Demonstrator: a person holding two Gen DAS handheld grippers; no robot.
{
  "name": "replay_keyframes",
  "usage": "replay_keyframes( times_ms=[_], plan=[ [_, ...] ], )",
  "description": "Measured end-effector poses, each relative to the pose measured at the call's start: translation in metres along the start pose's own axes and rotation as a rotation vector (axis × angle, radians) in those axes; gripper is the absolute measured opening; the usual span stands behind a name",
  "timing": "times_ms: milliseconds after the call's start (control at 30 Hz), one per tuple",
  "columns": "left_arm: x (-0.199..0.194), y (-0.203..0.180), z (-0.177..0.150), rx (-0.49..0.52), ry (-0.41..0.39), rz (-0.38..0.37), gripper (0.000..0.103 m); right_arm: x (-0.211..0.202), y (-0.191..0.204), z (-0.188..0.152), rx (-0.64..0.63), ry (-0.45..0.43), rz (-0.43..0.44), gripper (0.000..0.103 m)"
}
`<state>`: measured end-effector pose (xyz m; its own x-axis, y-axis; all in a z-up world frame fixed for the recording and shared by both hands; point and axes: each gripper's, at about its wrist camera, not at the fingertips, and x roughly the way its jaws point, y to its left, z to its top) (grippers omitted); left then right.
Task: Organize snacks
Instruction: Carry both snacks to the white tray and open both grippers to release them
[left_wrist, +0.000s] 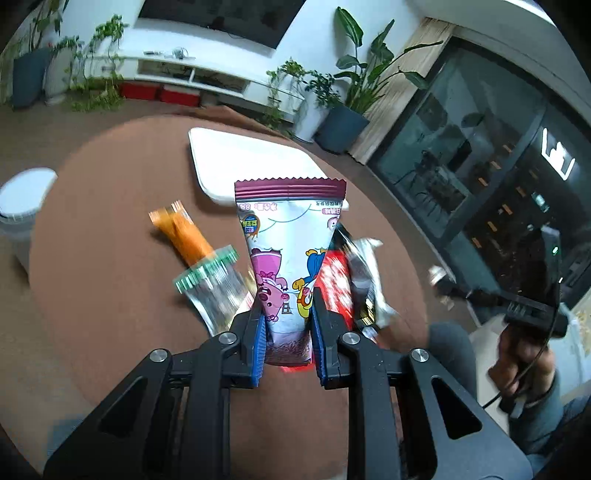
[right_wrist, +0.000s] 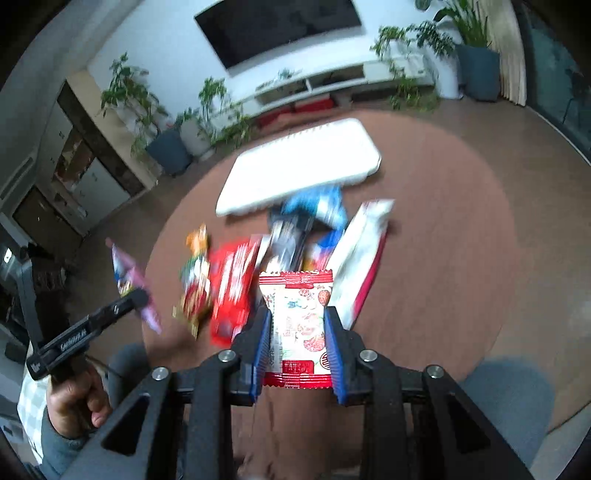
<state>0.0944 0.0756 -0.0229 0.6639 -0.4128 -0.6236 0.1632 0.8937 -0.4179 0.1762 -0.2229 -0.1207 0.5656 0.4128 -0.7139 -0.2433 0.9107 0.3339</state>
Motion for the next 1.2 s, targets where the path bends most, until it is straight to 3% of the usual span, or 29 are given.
replay_keyframes(
  times_ms=[167, 367, 567, 700, 933, 1200],
  plan=[
    [0.009, -0.01, 0.043, 0.086, -0.009, 0.039, 0.019, 0.012, -0.015, 0.059, -0.028, -0.056, -0.006, 0.031],
    [0.049, -0.005, 0.105, 0.13, 0.045, 0.084, 0.019, 0.067, -0.016, 0.128, -0.065, -0.011, 0.026, 0.031],
    [0.095, 0.015, 0.153, 0.1, 0.114, 0.117, 0.019, 0.13, -0.012, 0.176, -0.109, 0.061, -0.006, 0.031],
    [0.132, 0.021, 0.171, 0.128, 0.18, 0.182, 0.019, 0.163, -0.016, 0.187, -0.12, 0.101, -0.031, 0.031],
    [0.185, 0.04, 0.181, 0.112, 0.271, 0.23, 0.019, 0.209, -0.026, 0.19, -0.119, 0.165, -0.055, 0.031],
    [0.231, 0.044, 0.175, 0.118, 0.339, 0.291, 0.019, 0.237, -0.042, 0.19, -0.116, 0.195, -0.11, 0.031]
  ],
)
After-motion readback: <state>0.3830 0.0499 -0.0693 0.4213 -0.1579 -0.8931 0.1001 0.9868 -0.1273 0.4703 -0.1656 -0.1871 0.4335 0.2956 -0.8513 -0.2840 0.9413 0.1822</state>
